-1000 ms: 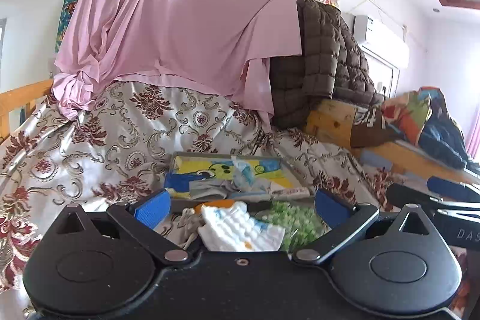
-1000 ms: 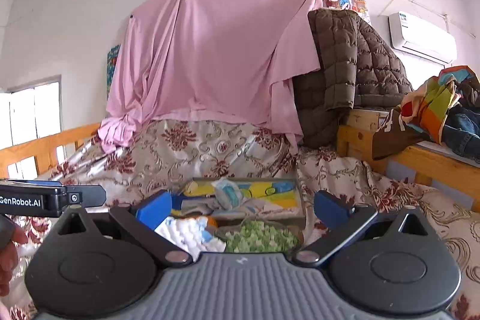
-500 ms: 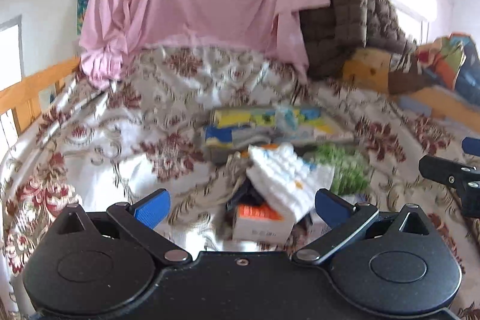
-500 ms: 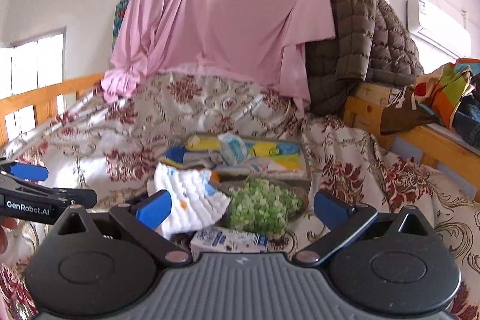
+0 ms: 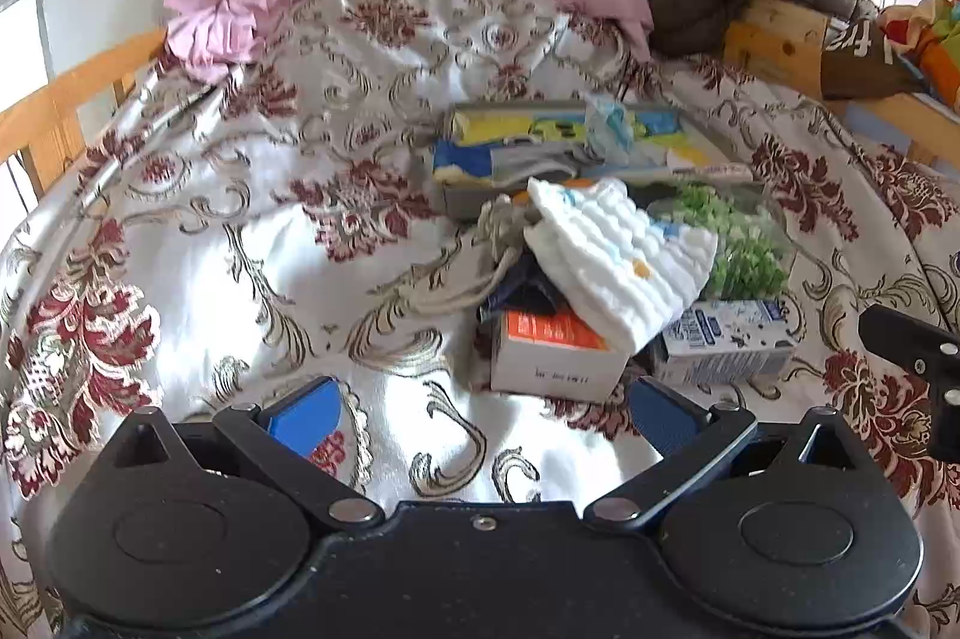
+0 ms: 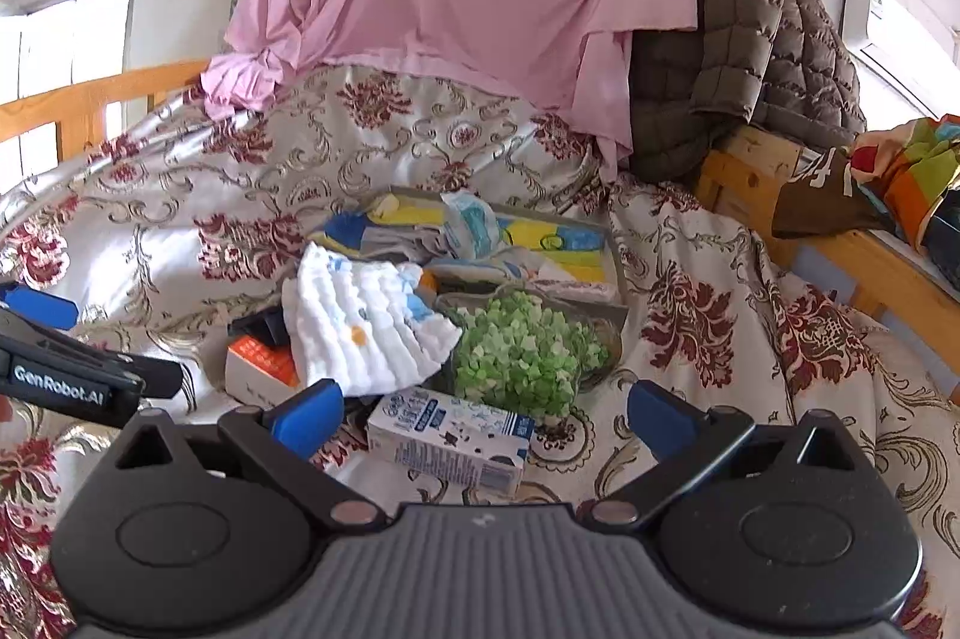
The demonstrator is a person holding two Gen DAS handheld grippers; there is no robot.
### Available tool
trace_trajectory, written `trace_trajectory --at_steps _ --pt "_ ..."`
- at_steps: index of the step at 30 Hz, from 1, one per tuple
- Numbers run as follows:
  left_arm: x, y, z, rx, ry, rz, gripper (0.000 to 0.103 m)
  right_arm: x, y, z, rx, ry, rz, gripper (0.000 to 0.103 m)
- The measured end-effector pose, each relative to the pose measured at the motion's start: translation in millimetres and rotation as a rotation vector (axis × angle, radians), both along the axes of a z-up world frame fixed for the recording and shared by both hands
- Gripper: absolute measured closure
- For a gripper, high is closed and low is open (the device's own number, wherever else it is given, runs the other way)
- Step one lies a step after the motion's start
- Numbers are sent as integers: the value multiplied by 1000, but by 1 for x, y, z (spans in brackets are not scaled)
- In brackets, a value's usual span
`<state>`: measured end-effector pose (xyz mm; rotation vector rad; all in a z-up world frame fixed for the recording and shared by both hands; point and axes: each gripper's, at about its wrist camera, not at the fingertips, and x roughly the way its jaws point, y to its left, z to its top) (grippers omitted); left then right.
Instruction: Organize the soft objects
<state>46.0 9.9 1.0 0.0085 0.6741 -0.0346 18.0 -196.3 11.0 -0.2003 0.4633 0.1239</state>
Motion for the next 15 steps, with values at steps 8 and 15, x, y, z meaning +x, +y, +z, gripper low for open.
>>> trace_trajectory --at_steps 8,15 --pt "6 4 -3 -46 50 9 1 6 7 -9 -45 50 20 0" --pt "7 1 -3 1 44 22 1 7 15 -12 -93 60 42 0"
